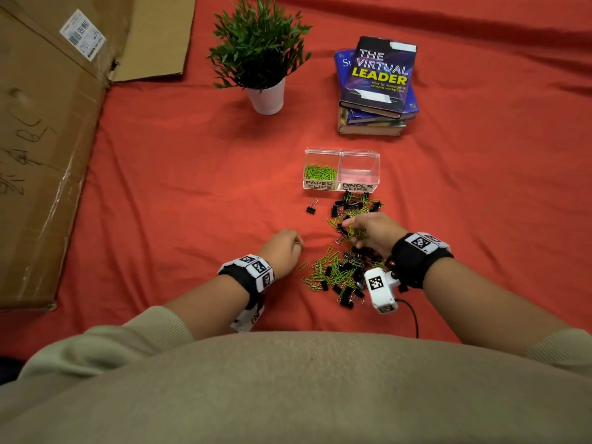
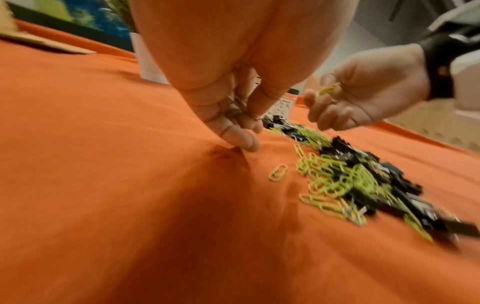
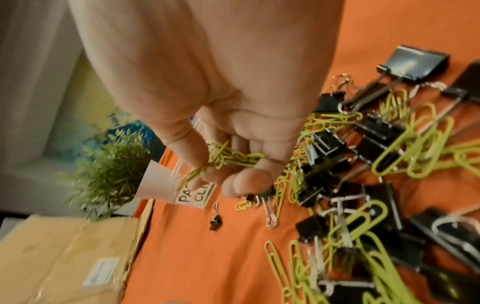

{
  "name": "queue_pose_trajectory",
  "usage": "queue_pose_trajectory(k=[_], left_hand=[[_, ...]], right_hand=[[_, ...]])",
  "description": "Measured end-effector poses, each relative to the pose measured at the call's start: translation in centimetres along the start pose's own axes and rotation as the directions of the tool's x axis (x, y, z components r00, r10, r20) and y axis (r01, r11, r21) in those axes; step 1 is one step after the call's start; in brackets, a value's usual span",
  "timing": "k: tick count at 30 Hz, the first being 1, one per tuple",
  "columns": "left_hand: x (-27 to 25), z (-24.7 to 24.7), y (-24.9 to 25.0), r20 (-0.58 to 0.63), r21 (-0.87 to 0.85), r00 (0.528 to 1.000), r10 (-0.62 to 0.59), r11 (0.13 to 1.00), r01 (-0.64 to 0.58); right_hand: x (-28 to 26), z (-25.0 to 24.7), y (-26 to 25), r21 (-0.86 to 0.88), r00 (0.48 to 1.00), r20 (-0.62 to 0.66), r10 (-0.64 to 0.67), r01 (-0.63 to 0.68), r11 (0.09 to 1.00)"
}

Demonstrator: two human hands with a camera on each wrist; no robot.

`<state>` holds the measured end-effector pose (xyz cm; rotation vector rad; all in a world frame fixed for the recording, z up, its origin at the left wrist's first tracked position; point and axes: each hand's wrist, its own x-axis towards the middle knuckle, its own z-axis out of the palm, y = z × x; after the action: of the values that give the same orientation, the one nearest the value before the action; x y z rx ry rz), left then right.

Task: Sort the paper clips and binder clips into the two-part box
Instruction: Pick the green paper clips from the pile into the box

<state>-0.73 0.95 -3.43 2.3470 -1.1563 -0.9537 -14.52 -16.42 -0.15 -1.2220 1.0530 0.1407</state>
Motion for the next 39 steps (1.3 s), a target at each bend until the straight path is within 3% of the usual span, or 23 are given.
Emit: queue_pose_trajectory(k=[2,5,7,9,12,16,21,31,33,39], left_hand=[[0.3,-0.4,0.0,-0.005,-0.143,0.994,-0.108,0.984,0.106],[0.5,-0.4,0.1,0.06,-0.312,0.979,-0.193,0.929,0.202],[0.4,-0.1,0.5,0.069,-0.285,0.981,-0.179,0.939,0.191],[0.1,0.2,0.9,0.061,-0.164,0.987,-0.147,0.974,0.155],[-0.3,0.9,1.0,0.103,0.083,0.991,-0.087,0.993,0.079],[-0.7,1.6,0.3,0.127,0.332,0.992,0.011,0.942,-0.052],[-0.7,2.5,0.0,0.157,0.369,0.987,0.02,0.926,-0.078],[-0.9,2.3,0.3,0.214,0.316,0.976,0.045,0.942,-0.113],[-1.0,2.1,0.4,0.206,0.254,0.977,0.054,0.961,-0.107],[-0.4,0.9,0.3,0.118,-0.037,0.993,-0.013,0.999,0.017]], right_hand=[[-0.2,0.4,-0.3,0.189,0.997,0.056,0.05,-0.06,0.98],[-0.2,1.1,-0.1,0.231,0.988,0.137,0.063,-0.094,0.968],[0.1,1.6,0.1,0.098,0.989,0.14,0.049,-0.063,0.993],[0.3,2.0,0.3,-0.236,0.992,0.12,-0.029,0.057,0.97],[0.4,2.4,0.7,-0.688,0.962,0.193,-0.195,0.274,0.672],[0.7,2.5,1.3,-0.874,0.914,0.363,-0.18,0.401,0.275],[0.7,2.4,2.1,-0.913,0.92,0.362,-0.151,0.383,0.139],[0.4,3.1,2.6,-0.919,0.927,0.353,-0.128,0.369,0.136],[0.5,2.8,2.7,-0.906,0.931,0.338,-0.14,0.362,0.221],[0.2,1.1,1.8,-0.719,0.972,0.171,-0.16,0.234,0.654]])
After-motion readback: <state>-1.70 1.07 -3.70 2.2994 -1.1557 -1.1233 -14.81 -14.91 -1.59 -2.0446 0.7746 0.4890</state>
